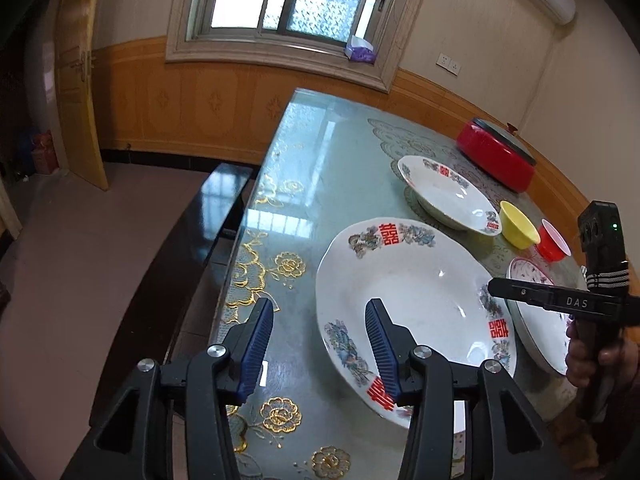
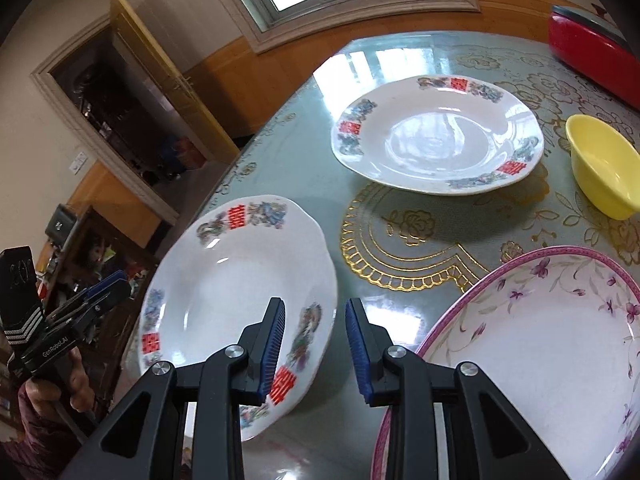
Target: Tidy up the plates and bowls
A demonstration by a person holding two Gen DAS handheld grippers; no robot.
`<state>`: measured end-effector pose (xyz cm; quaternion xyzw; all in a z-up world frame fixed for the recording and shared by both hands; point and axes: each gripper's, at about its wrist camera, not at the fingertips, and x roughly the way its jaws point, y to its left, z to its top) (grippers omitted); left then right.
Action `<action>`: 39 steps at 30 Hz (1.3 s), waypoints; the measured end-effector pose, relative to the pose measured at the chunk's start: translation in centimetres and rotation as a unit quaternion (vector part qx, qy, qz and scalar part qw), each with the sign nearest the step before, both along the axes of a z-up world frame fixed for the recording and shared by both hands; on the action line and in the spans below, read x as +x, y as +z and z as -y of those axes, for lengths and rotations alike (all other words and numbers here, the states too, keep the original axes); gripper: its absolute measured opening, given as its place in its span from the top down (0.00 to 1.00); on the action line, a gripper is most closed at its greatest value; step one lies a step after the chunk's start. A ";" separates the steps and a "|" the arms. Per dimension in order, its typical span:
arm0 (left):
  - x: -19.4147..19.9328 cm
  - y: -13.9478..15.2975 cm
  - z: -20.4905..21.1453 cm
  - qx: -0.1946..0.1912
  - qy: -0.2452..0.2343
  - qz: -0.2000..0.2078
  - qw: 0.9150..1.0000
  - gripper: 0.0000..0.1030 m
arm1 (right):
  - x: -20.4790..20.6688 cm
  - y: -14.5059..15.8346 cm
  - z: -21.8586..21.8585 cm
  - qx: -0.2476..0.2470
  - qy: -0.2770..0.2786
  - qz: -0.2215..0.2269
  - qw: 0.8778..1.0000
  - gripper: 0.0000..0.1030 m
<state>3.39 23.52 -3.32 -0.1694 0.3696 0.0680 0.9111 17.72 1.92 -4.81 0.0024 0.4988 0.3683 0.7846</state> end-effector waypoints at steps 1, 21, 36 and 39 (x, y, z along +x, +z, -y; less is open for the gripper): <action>0.3 -0.3 -0.1 -0.005 -0.006 -0.003 1.000 0.52 | 0.1 -0.2 -0.1 -0.001 -0.001 -0.003 1.000 0.70; 3.8 -3.8 1.3 -0.026 -0.061 -0.025 0.997 0.75 | -1.9 -2.2 -3.8 -0.080 0.058 0.062 0.993 0.66; 3.9 -3.6 1.1 -0.023 -0.057 -0.019 0.998 0.73 | -2.4 -1.7 -3.4 -0.083 0.057 0.095 0.990 0.67; 4.3 -3.3 0.6 -0.023 -0.051 -0.014 0.998 0.71 | -2.2 -1.8 -3.5 -0.079 0.058 0.091 0.991 0.67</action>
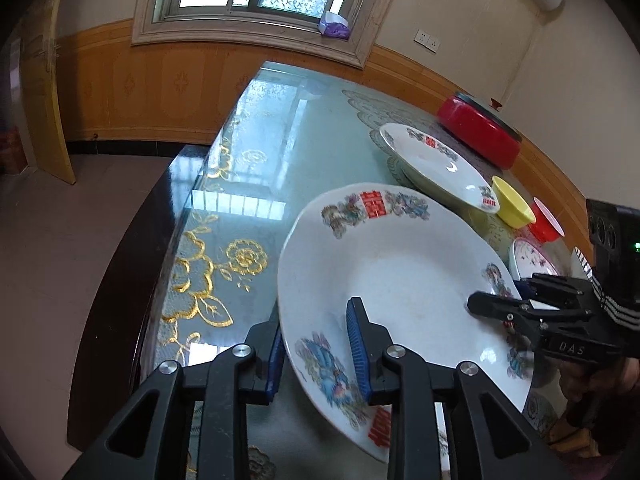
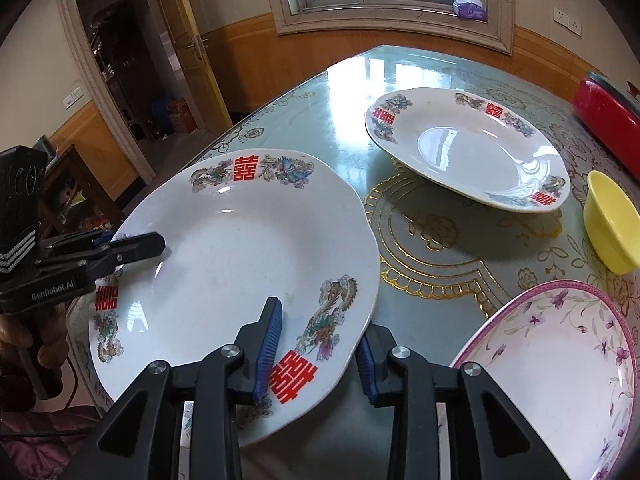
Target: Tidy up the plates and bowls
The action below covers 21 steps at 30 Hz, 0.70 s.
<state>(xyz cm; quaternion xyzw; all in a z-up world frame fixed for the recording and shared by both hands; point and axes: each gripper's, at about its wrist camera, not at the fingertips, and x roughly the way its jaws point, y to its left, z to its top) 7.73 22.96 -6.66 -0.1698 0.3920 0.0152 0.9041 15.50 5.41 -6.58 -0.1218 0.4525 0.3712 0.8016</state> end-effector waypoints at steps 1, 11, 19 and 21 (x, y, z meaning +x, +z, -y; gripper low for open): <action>0.2 0.1 -0.1 0.002 0.000 0.001 1.000 0.71 | 0.1 0.0 0.0 0.000 0.001 -0.001 1.000 0.67; 0.7 -0.1 0.9 0.023 -0.002 -0.007 1.000 0.73 | -0.3 -0.1 0.0 -0.006 -0.005 0.006 1.000 0.65; 0.7 0.6 1.7 0.018 -0.006 -0.005 1.000 0.73 | -0.8 0.9 1.1 -0.004 -0.028 0.016 0.999 0.65; 0.7 0.9 1.9 0.016 -0.006 -0.002 1.000 0.73 | -0.9 1.3 1.4 -0.002 -0.033 0.021 0.999 0.65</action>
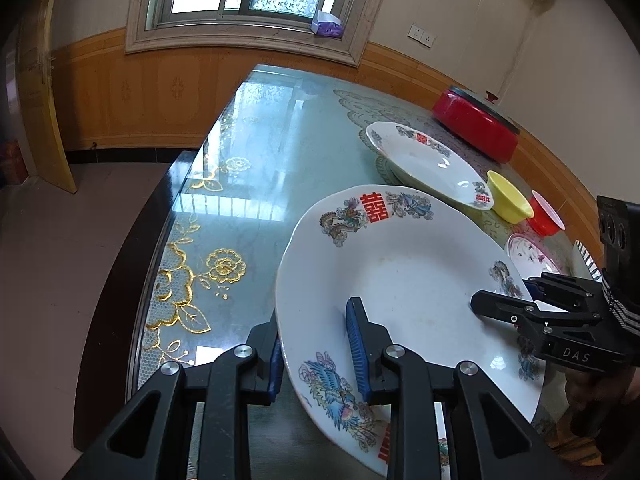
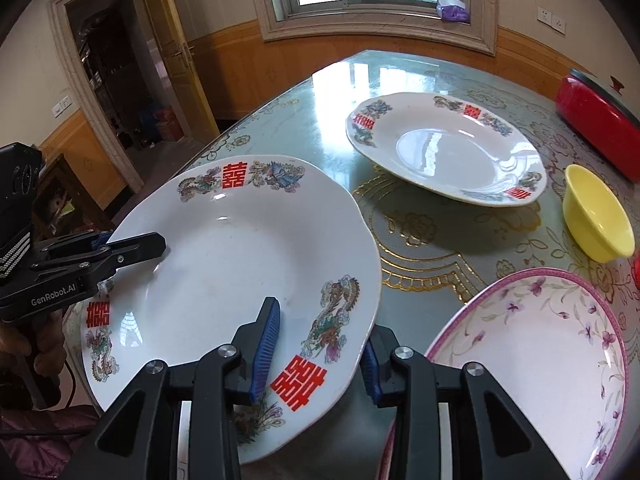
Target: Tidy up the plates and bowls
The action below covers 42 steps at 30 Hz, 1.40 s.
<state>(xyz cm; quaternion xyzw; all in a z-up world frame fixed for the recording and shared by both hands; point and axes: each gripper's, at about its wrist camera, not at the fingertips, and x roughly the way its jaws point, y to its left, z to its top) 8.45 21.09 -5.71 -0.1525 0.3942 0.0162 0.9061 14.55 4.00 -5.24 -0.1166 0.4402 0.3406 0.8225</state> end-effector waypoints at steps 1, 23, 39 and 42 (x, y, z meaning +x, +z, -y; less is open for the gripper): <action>0.1 0.2 0.1 0.000 -0.001 0.002 1.000 0.73 | -0.1 0.2 0.1 0.001 -0.002 0.003 1.000 0.65; 5.9 4.9 12.8 0.027 -0.159 0.052 0.986 0.73 | -2.9 5.3 14.6 0.016 -0.177 0.049 0.983 0.65; 8.7 1.6 20.0 0.039 -0.197 0.009 0.980 0.73 | -1.3 1.8 21.1 -0.001 -0.229 0.014 0.973 0.65; 8.8 0.8 20.4 0.037 -0.194 0.001 0.980 0.71 | -1.1 1.3 21.2 -0.005 -0.222 0.016 0.975 0.65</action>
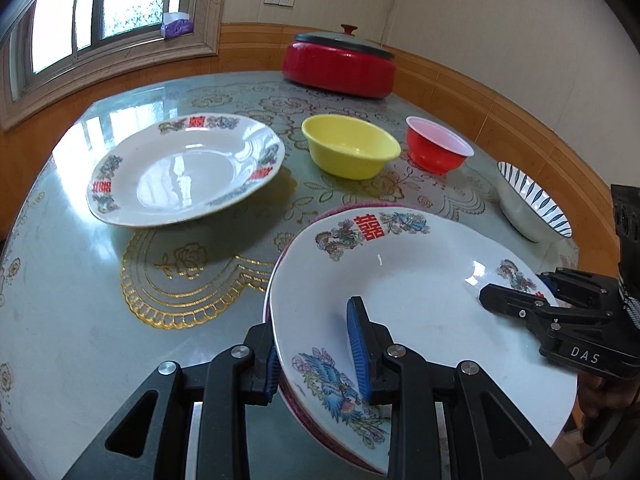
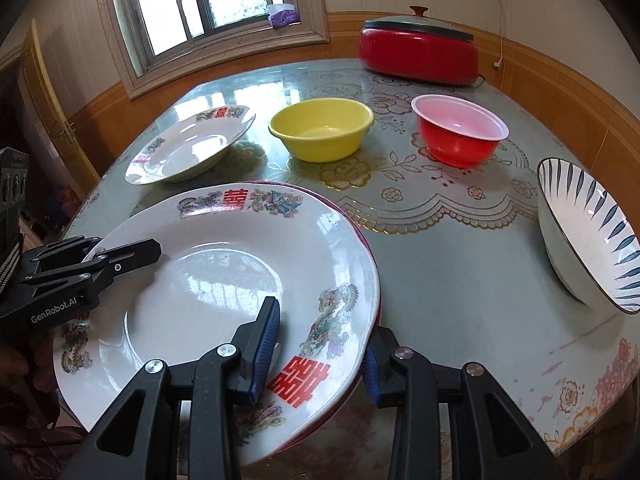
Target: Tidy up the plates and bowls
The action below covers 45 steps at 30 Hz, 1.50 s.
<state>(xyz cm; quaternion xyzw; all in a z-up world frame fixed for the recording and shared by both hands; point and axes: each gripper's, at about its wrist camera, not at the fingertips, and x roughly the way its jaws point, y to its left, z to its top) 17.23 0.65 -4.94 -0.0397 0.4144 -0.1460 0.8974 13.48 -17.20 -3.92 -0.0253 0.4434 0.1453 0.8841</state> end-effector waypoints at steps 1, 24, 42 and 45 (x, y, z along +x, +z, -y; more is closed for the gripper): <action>0.0 -0.1 0.1 0.001 0.001 0.001 1.000 0.71 | 0.0 0.0 -0.1 -0.004 0.003 0.004 1.000 0.65; -0.3 -0.3 0.8 0.012 -0.009 0.013 1.000 0.61 | 0.4 -0.6 1.0 0.049 0.033 0.030 0.998 0.63; -0.7 -0.5 0.6 0.010 -0.006 0.017 1.000 0.61 | 0.1 0.0 0.7 0.030 0.053 -0.023 0.998 0.59; -0.8 -0.5 0.7 0.016 -0.006 0.016 1.000 0.61 | 0.0 0.3 0.6 0.021 0.053 -0.026 0.998 0.58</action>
